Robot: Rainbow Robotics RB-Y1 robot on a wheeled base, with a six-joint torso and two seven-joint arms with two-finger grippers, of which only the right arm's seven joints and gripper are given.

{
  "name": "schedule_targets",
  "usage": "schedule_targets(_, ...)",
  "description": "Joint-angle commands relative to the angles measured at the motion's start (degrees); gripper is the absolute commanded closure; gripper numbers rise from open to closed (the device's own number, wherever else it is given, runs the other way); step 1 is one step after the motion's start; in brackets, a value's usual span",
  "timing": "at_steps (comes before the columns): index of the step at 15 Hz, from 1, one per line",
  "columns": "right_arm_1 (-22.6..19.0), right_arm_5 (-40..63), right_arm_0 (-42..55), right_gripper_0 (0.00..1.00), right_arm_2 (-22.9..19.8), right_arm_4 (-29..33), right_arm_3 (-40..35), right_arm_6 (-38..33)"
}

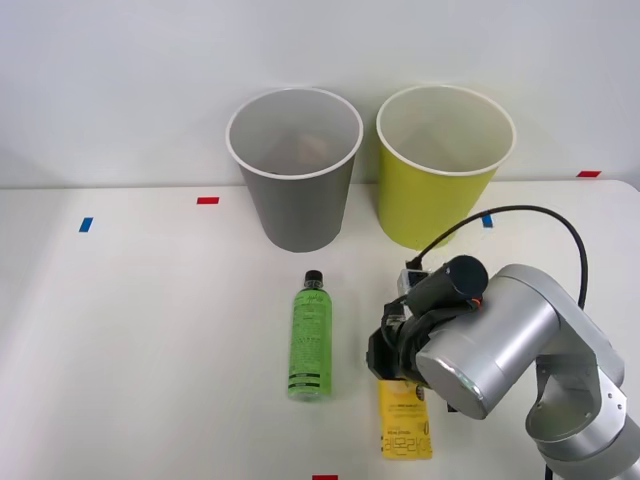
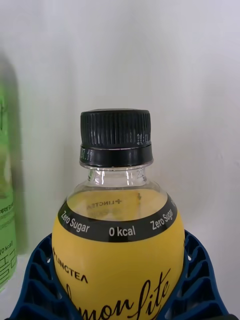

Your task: Put cans in the gray bin, plastic bottles in the light green bin

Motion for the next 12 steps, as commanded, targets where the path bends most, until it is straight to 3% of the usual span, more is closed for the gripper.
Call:
schedule_targets(1,1.1,4.3,2.5,1.0,-7.7,-0.9,-9.3,10.6)
schedule_targets(4,1.4,4.3,7.6,1.0,-13.2,-2.0,-17.9,19.1)
schedule_targets(7,1.9,2.2,10.9,1.0,-18.7,-7.1,-24.2,24.1)
schedule_targets(12,3.0,-14.7,12.6,1.0,-23.3,-14.0,-26.2,26.3)
